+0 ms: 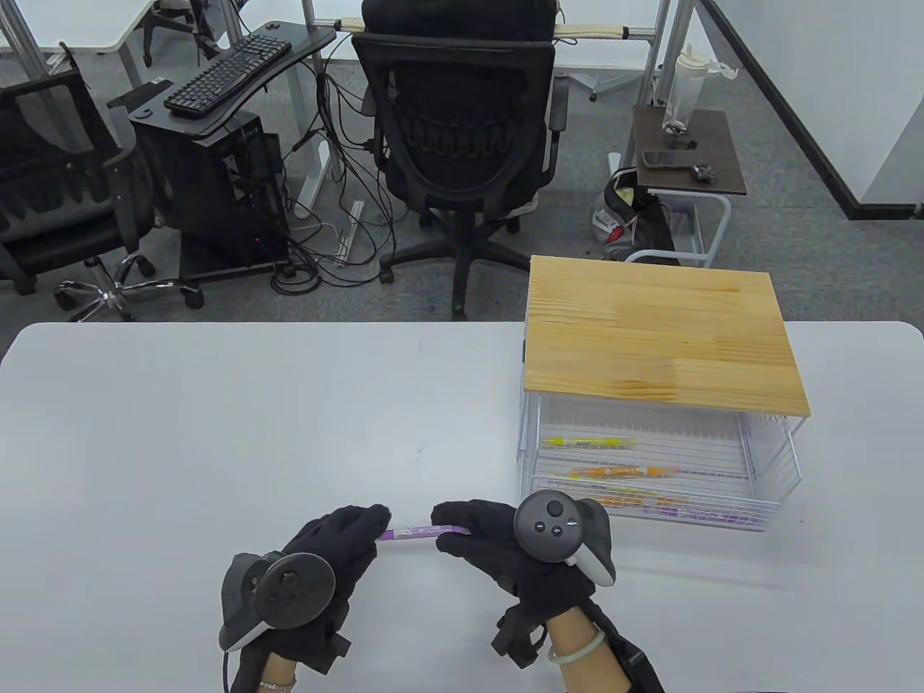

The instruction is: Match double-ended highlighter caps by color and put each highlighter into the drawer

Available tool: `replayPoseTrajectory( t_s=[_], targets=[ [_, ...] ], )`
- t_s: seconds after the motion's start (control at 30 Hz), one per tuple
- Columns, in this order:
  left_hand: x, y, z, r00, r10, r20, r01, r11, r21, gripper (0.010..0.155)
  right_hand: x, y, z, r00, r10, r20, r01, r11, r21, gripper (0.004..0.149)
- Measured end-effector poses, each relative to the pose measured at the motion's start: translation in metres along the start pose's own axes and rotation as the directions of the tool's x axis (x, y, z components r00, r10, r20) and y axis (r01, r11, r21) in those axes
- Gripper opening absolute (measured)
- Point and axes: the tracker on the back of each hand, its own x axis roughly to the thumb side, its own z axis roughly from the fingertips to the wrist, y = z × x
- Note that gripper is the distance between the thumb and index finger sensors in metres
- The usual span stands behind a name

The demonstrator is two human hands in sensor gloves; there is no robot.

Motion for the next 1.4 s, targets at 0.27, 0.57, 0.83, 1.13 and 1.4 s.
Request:
replayPoseTrajectory(
  t_s=[0.27,0.57,0.83,1.13,1.4],
  targets=[
    [-0.011,-0.001,0.003,0.996,-0.064,-0.057,0.066,0.997,0.032,0.054,-0.005,0.003,-0.003,0.998,0.035,-0.06,-0.038,0.998,-0.051,0.044],
    [-0.037,-0.012,0.004,0.983,-0.135,-0.128,0.128,0.99,-0.064,0.07,-0.012,-0.003,-0.002,0.997,0.0,-0.075,-0.006,0.996,-0.086,0.044],
    [-0.047,-0.023,0.003,0.967,-0.196,-0.165,0.175,0.975,-0.136,0.071,-0.003,-0.012,0.004,0.998,0.032,-0.052,-0.039,0.992,-0.123,0.044],
    [-0.058,-0.031,0.002,0.953,-0.228,-0.2,0.182,0.957,-0.226,0.076,0.005,-0.029,0.008,0.994,0.097,-0.043,-0.102,0.986,-0.133,0.045],
    [-0.069,-0.033,0.004,0.933,-0.277,-0.231,0.214,0.941,-0.263,0.076,-0.016,-0.081,0.036,0.98,0.16,-0.117,-0.178,0.972,-0.155,0.045]
  ],
)
